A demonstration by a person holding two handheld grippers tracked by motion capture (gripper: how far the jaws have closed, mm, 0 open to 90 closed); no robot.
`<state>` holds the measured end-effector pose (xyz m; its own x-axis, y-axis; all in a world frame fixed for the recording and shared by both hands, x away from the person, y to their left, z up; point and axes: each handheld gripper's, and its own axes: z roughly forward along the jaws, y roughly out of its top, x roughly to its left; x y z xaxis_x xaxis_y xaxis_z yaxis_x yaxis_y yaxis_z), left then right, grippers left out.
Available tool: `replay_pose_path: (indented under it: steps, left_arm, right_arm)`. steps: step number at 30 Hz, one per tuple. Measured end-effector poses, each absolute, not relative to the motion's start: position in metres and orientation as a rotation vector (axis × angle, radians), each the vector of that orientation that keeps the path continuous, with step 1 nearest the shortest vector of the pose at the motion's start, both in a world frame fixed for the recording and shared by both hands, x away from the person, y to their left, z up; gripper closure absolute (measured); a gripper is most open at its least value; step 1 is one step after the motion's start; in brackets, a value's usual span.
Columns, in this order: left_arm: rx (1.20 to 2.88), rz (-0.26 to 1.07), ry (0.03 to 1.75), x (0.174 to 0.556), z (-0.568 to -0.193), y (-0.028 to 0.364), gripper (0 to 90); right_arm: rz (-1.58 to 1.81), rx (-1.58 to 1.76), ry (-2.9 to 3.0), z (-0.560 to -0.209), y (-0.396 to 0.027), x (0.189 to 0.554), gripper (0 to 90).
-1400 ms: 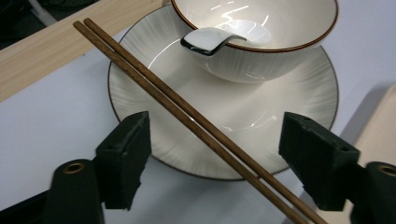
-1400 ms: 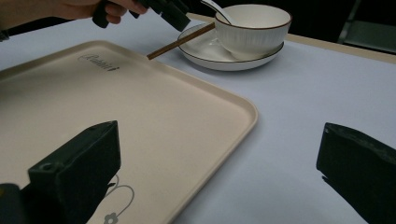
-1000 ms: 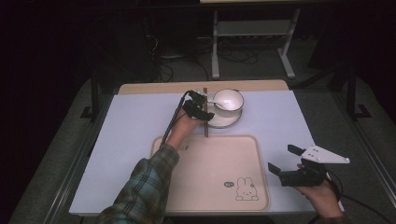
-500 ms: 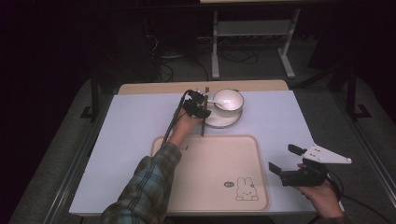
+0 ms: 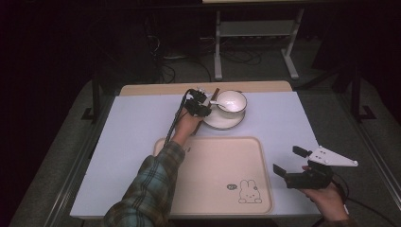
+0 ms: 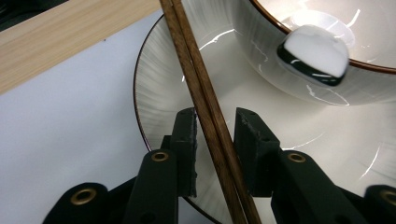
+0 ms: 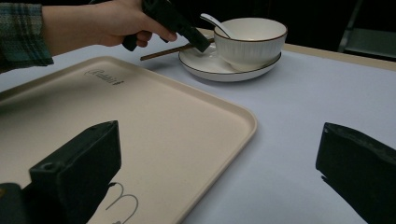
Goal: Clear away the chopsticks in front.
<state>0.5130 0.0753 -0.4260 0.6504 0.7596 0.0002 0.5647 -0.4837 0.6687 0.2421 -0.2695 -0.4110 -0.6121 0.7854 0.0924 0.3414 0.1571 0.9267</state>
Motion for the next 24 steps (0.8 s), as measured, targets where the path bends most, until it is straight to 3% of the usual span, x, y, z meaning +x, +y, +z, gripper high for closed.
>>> replay_pose_path:
  steps: [9, 16, 18, 24]
  left_arm:
    - [2.222, 0.380, 1.033, 0.518, -0.425, 0.075, 77.8]
    - [2.225, 0.367, 1.031, 0.519, -0.425, 0.073, 77.9]
    - [2.229, 0.363, 1.028, 0.518, -0.424, 0.074, 69.3]
    - [2.177, 0.312, 1.010, 0.507, -0.407, 0.097, 62.1]
  right_arm:
    - [1.449, 1.071, 2.032, -0.411, -0.270, 0.242, 0.0]
    - [1.444, 1.074, 2.034, -0.412, -0.270, 0.241, 0.0]
    - [1.444, 1.073, 2.035, -0.411, -0.271, 0.241, 0.0]
    - [1.437, 1.074, 2.038, -0.412, -0.270, 0.241, 0.0]
